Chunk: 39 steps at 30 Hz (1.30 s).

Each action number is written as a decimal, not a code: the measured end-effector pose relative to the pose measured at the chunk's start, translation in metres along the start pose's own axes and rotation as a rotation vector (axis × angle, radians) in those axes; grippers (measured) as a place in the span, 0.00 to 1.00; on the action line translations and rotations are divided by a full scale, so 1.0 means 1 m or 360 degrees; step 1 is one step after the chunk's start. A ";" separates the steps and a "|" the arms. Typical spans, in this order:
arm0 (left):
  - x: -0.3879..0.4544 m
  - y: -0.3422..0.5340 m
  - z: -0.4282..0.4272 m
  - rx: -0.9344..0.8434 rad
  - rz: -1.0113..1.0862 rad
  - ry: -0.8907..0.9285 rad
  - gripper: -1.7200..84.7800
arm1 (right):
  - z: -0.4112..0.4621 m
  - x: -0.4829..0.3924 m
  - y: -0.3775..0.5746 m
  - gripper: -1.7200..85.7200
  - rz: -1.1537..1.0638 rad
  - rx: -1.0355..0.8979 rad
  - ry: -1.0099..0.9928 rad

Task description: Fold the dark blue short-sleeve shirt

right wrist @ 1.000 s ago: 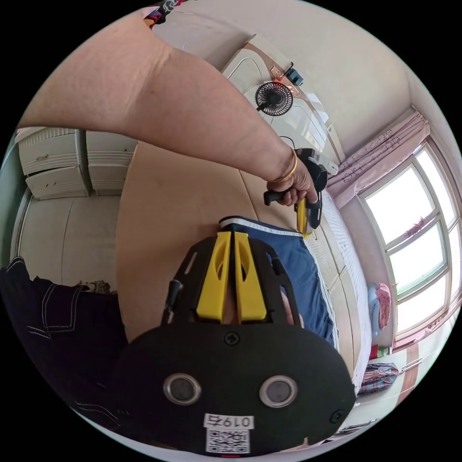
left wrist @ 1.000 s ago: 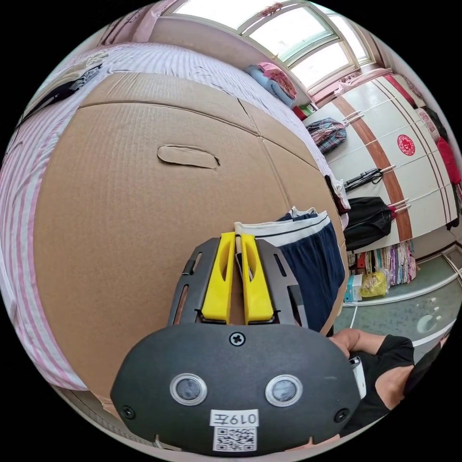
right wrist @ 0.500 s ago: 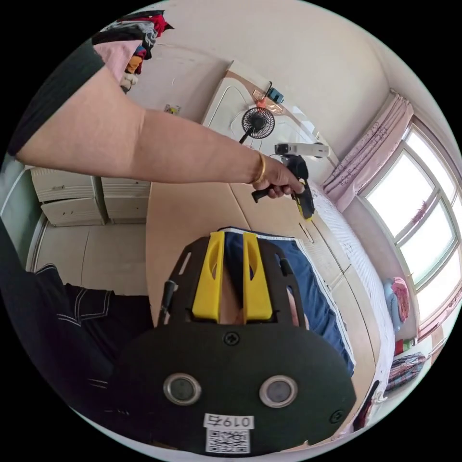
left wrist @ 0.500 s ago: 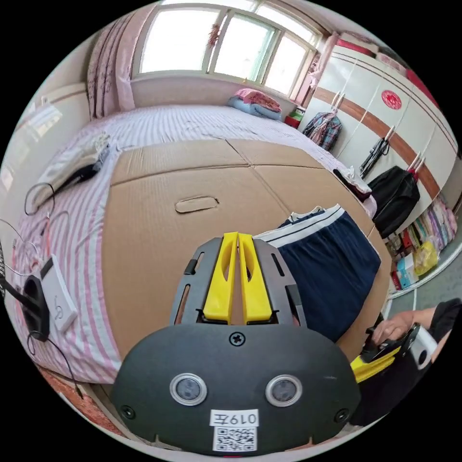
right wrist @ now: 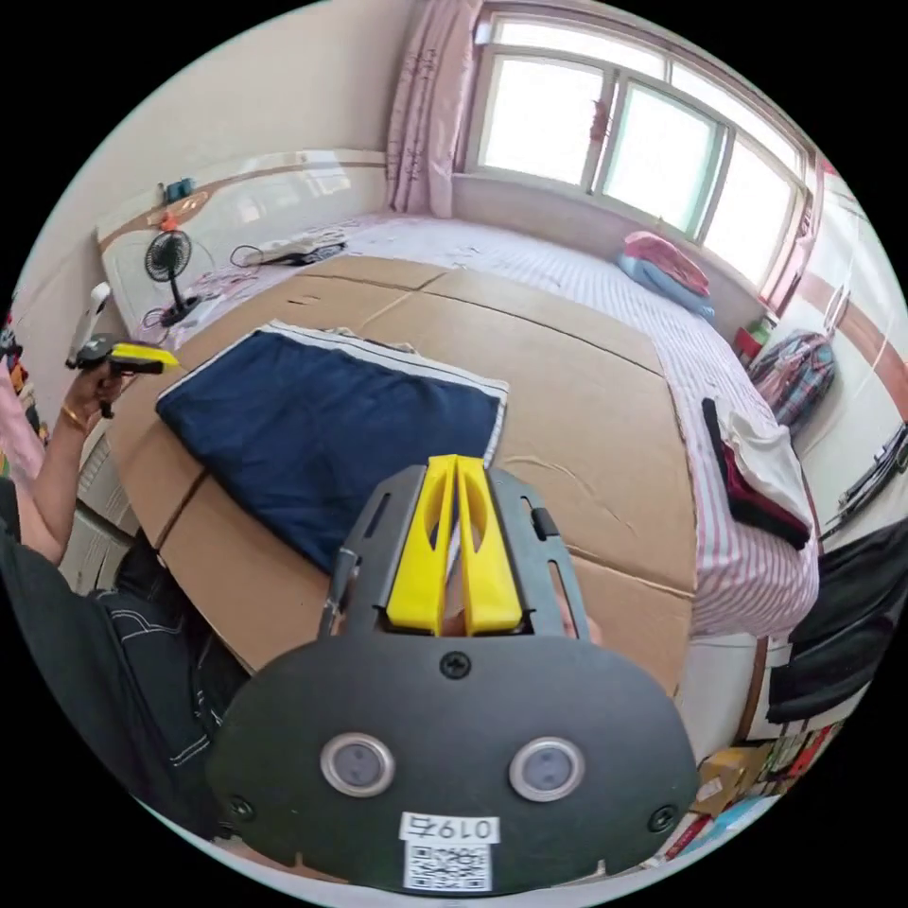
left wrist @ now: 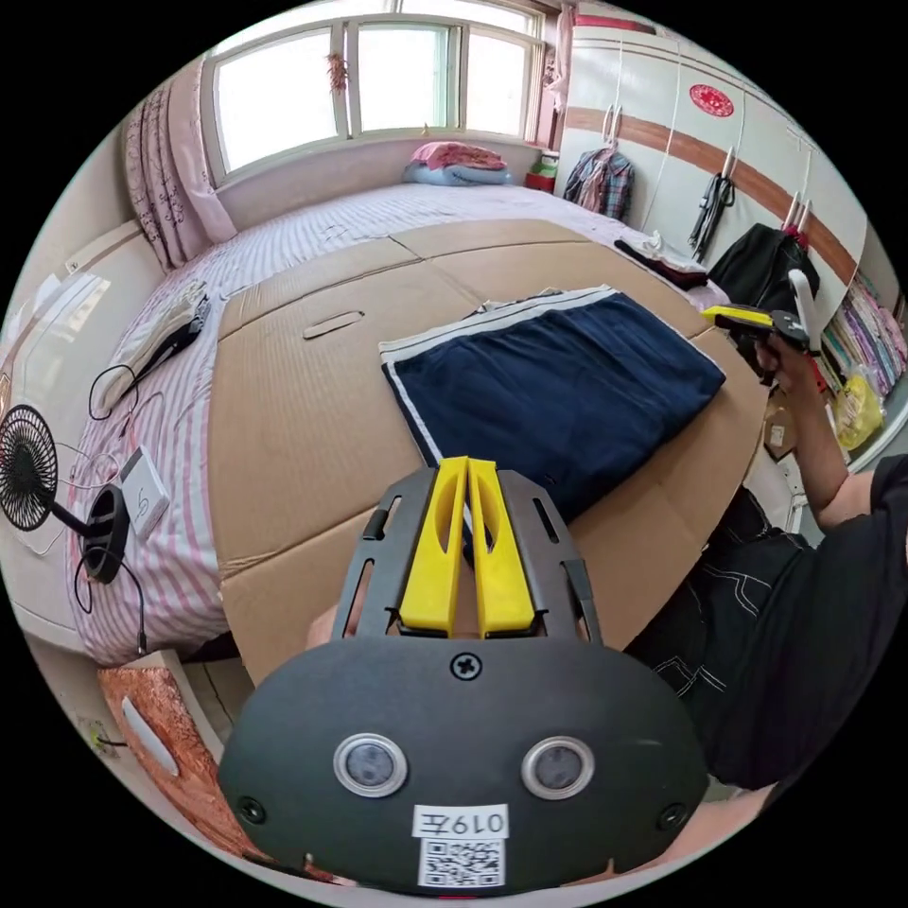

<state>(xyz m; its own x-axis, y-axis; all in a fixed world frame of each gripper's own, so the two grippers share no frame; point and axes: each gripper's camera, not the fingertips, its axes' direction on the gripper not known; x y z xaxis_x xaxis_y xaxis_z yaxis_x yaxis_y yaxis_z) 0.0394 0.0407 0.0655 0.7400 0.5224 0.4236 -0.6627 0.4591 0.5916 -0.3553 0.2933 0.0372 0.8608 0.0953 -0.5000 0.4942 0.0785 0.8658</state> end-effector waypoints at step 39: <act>-0.198 -0.037 0.168 -0.0216 -0.0755 0.1010 0.13 | 0.384 0.353 0.142 0.10 0.0450 -0.0399 -0.1107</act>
<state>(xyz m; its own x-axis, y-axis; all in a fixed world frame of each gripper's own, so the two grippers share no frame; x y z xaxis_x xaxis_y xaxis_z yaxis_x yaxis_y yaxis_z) -0.0638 -0.2002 0.0748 0.7669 0.5399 -0.3470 -0.3325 0.7967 0.5047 0.0656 -0.0428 -0.0091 0.8690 -0.4909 -0.0623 0.2743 0.3730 0.8864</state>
